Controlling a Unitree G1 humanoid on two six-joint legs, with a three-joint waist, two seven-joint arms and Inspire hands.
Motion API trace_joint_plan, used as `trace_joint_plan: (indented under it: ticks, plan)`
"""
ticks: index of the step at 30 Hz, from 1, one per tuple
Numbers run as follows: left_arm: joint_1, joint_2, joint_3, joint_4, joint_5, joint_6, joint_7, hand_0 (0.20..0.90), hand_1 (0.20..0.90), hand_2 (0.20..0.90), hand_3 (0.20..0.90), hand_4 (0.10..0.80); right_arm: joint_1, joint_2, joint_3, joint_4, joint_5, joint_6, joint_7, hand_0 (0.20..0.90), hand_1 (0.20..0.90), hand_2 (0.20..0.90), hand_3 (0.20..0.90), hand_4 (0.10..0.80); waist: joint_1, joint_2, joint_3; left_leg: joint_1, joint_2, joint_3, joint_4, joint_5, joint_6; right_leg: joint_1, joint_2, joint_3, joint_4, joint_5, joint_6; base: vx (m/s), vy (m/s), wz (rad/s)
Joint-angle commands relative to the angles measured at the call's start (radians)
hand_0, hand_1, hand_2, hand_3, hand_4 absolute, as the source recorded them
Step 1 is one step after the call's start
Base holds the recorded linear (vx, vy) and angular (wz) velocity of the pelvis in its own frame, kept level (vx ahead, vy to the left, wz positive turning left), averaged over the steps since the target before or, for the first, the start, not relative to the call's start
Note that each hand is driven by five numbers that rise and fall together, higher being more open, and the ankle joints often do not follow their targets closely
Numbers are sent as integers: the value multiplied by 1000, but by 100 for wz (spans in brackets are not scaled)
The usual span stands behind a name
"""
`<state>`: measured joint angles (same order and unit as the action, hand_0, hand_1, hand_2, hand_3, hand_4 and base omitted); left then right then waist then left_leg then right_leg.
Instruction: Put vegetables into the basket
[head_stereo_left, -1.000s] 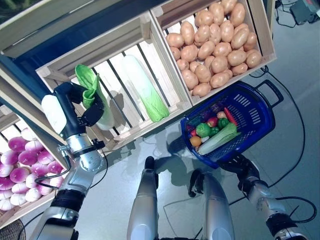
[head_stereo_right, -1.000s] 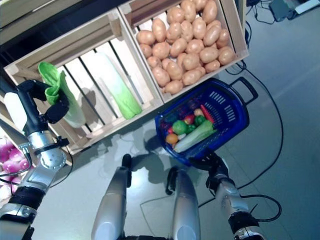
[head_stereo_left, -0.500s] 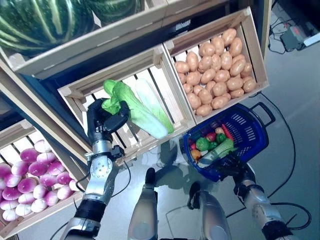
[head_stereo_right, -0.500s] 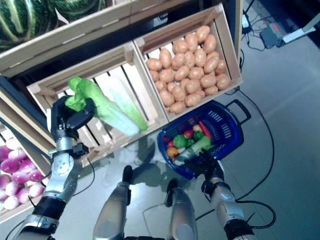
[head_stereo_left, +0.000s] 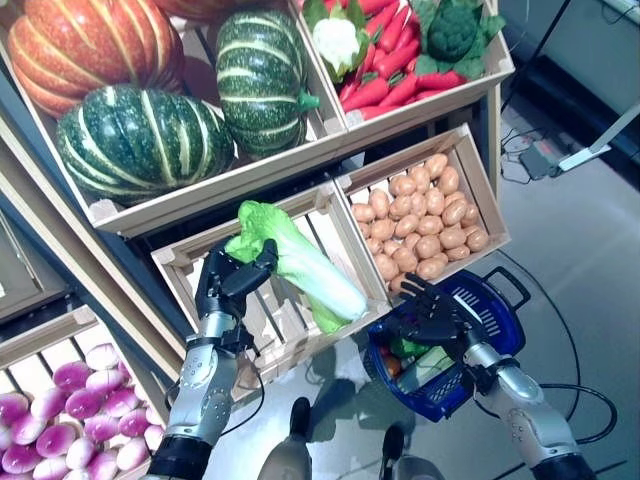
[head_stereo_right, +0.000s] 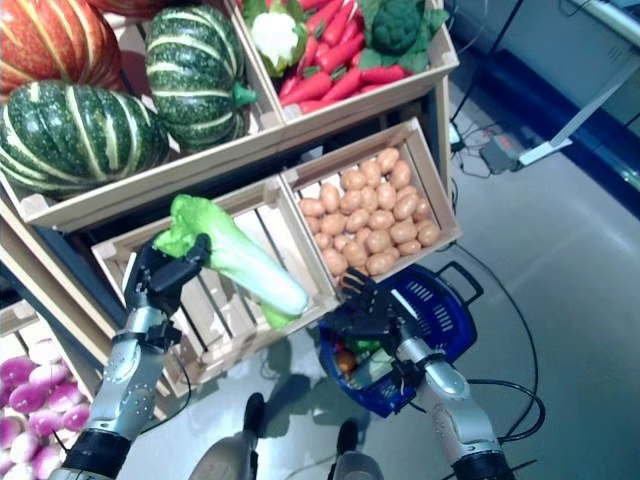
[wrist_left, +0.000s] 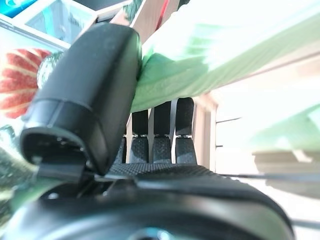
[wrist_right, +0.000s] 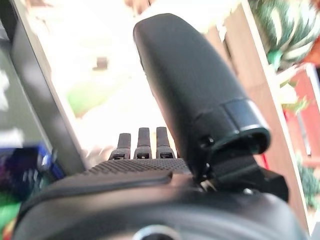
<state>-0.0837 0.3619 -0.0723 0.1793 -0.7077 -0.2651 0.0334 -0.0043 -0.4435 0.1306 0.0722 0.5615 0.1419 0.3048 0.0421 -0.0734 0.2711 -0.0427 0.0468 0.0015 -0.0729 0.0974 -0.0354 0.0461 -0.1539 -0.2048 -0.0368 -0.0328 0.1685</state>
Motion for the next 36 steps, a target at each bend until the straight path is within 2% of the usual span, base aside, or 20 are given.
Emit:
trace_joint_plan:
  ticks: [1,11,21,25,29,36]
  plan:
    - [-86,22,-14,-23,-12,-47,-116,300,300,300,300,400,-17,-103,25,-92,106,24,107,900,900,900,900,800,-10,18,-113,18,-17,28,-12,-64,-8,-54,-12,-36,17,68,-33,37,-8,-9]
    - [-149,63,-128,42,-52,44,-216,300,300,300,300,400,-171,-168,155,-69,245,295,262,900,900,900,900,800,5,11,-170,59,-16,26,-14,-85,-8,-2,-17,-35,-28,87,-24,37,-5,-2]
    - [-183,68,-222,42,-92,112,-326,300,300,300,300,400,-281,-167,258,-26,368,418,356,900,900,900,900,800,18,7,-200,86,-15,21,-14,-97,-7,24,-22,-37,-33,87,-22,0,0,0]
    - [-192,75,-249,50,-116,125,-373,300,300,300,300,400,-313,-169,304,-14,368,517,464,900,900,900,900,800,22,7,-214,96,-14,21,-14,-102,-8,35,-24,-35,-36,86,-19,0,0,0]
    - [-192,82,-271,43,-143,125,-397,300,300,300,300,400,-333,-175,344,-14,351,549,536,900,900,900,900,800,22,6,-221,99,-13,22,-14,-102,-9,37,-24,-29,-36,87,-19,0,0,0]
    - [-183,62,-287,48,-204,102,-413,300,300,300,300,400,-367,-160,392,-23,404,585,508,900,900,900,900,800,20,7,-237,103,-13,19,-14,-103,-9,44,-23,-18,-47,90,-20,0,0,0]
